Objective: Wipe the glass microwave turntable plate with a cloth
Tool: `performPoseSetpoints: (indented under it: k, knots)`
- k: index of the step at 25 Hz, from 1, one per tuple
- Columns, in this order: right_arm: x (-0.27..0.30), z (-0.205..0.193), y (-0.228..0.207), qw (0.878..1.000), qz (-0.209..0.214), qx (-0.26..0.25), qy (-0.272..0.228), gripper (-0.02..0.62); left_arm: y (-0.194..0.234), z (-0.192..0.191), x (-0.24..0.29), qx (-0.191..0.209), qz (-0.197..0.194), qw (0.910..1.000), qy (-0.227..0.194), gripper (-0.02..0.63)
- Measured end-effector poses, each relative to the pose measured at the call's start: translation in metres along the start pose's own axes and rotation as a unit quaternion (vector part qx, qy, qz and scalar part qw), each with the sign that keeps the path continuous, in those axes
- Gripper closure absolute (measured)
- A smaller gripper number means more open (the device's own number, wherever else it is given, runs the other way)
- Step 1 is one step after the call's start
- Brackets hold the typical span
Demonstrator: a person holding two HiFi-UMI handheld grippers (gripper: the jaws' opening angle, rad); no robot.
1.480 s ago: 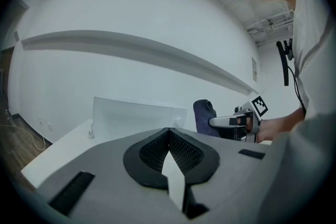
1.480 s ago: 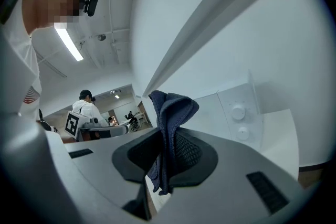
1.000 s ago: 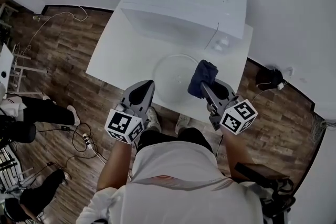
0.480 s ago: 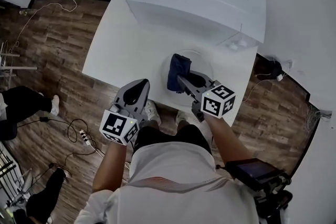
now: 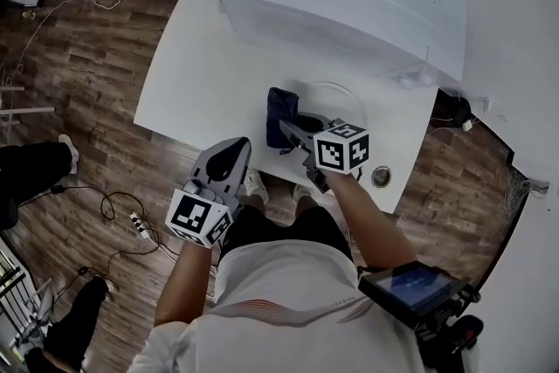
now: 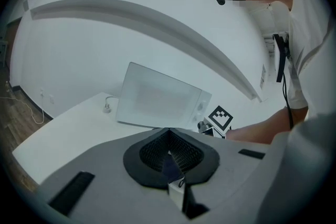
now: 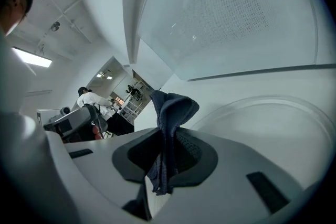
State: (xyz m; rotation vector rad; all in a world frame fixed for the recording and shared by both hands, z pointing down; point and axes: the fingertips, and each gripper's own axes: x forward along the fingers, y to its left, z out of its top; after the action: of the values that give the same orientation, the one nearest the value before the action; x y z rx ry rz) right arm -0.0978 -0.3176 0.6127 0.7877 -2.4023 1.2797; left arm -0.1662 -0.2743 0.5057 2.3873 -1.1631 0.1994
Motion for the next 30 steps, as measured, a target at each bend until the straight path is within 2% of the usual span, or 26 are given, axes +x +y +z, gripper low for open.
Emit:
performPoseSetpoints:
  k: [8, 25, 30]
  knots:
    - [-0.016, -0.005, -0.042, 0.998, -0.053, 0.034, 0.021, 0.534, 0.005, -0.006, 0.001, -0.004, -0.003, 1.0000, 0.003, 0.595]
    - [-0.141, -0.020, -0.134, 0.984, -0.165, 0.065, 0.001, 0.534, -0.041, -0.004, 0.035, 0.016, -0.038, 0.9991, 0.013, 0.595]
    - [-0.171, -0.024, -0.153, 0.980, -0.184, 0.071, -0.009, 0.534, -0.051, -0.006, 0.044, 0.029, -0.038, 0.9986, 0.020, 0.595]
